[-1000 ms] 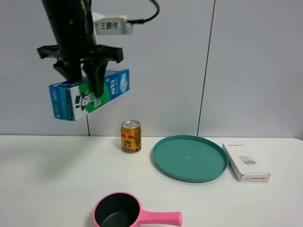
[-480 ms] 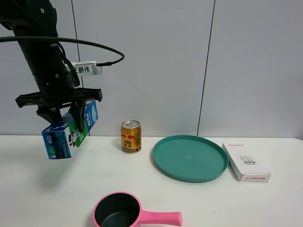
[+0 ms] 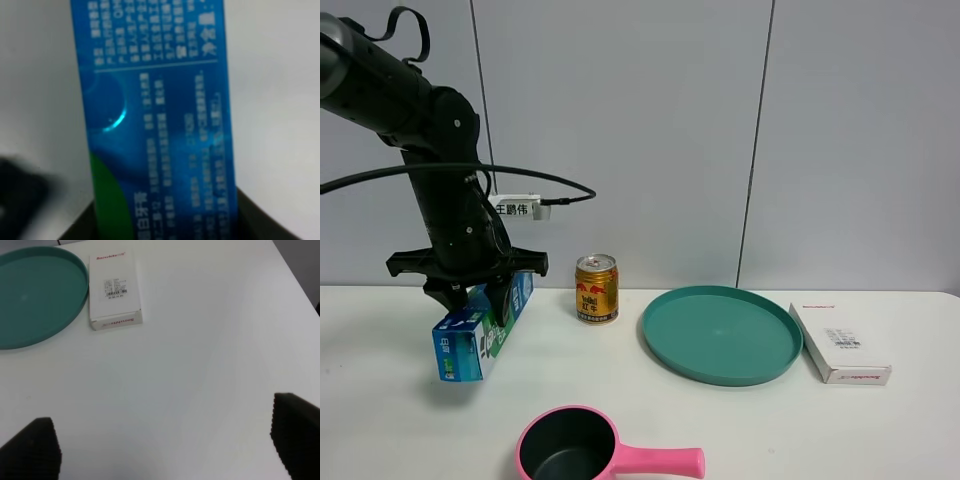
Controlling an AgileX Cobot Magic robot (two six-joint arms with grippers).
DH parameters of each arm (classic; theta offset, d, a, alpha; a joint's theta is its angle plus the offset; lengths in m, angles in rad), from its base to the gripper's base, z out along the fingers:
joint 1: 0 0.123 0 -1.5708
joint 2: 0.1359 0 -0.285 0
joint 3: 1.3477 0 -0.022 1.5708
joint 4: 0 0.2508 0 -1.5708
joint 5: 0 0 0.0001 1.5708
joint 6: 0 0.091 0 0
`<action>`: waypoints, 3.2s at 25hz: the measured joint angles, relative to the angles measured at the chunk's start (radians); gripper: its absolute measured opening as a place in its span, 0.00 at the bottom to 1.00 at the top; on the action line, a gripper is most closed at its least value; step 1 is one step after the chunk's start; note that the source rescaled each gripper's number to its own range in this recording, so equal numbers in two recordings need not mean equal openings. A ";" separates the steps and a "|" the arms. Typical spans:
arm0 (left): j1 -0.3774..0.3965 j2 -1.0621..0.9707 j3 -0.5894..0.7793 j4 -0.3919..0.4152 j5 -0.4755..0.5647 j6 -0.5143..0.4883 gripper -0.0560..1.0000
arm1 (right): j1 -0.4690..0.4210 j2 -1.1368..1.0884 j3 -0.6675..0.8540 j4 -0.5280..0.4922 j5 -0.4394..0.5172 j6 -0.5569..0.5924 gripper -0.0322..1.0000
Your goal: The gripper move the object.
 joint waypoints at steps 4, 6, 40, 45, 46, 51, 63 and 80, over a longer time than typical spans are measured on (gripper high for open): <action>0.000 0.007 0.000 0.021 -0.075 -0.006 0.05 | 0.000 0.000 0.000 0.000 0.000 0.000 1.00; 0.000 0.007 0.000 0.026 -0.118 -0.006 0.05 | 0.000 0.000 0.000 0.005 0.000 0.000 1.00; -0.040 -0.035 -0.028 0.104 -0.096 0.079 0.75 | 0.000 0.000 0.000 0.000 0.000 0.000 1.00; -0.084 -0.228 -0.109 0.118 0.048 0.185 0.75 | 0.000 0.000 0.000 0.000 0.000 0.000 1.00; -0.086 -0.262 -0.128 0.122 0.091 0.194 0.75 | 0.000 0.000 0.000 0.000 0.000 0.000 1.00; -0.086 -0.444 -0.150 0.200 0.263 0.205 0.75 | 0.000 0.000 0.000 0.000 0.000 0.000 1.00; -0.086 -1.044 0.153 0.321 0.444 0.124 0.78 | 0.000 0.000 0.000 0.000 0.000 0.000 1.00; -0.086 -1.677 0.659 0.280 0.448 0.030 0.78 | 0.000 0.000 0.000 0.000 0.000 0.000 1.00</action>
